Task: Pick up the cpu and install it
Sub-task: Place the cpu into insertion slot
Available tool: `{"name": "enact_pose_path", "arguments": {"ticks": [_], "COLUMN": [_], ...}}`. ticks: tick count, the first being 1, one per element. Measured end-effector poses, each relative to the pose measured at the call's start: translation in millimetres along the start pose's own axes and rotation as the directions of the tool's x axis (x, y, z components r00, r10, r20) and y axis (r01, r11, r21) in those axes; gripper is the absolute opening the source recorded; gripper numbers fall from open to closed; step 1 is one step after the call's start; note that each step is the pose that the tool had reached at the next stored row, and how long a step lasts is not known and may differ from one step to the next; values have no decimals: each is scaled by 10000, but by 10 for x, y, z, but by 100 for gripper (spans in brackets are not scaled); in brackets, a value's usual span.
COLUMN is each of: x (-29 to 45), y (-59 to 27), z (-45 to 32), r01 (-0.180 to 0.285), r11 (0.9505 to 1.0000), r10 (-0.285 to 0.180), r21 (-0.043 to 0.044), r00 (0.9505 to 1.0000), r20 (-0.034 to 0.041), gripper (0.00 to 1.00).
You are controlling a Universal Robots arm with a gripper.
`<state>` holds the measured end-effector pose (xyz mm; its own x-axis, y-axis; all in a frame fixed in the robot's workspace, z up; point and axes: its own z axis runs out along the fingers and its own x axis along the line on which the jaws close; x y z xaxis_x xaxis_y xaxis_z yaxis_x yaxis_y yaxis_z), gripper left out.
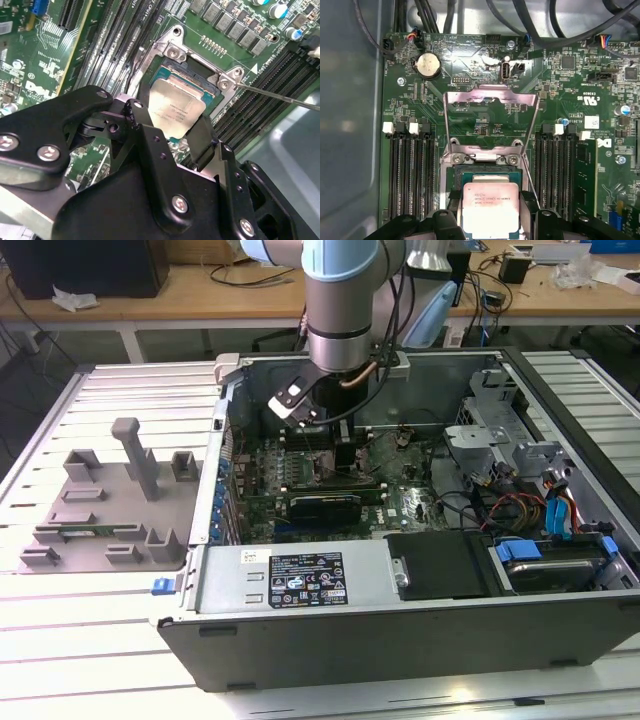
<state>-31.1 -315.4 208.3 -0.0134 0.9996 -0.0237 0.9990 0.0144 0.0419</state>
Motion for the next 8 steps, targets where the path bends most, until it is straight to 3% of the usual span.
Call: {"name": "enact_pose_path", "arguments": {"ticks": [8], "x": [2], "y": [-2], "z": [55], "r01": [-30], "r11": [10000], "r10": [30], "r21": [1], "r00": [10000], "r20": [9], "gripper": [54]}}
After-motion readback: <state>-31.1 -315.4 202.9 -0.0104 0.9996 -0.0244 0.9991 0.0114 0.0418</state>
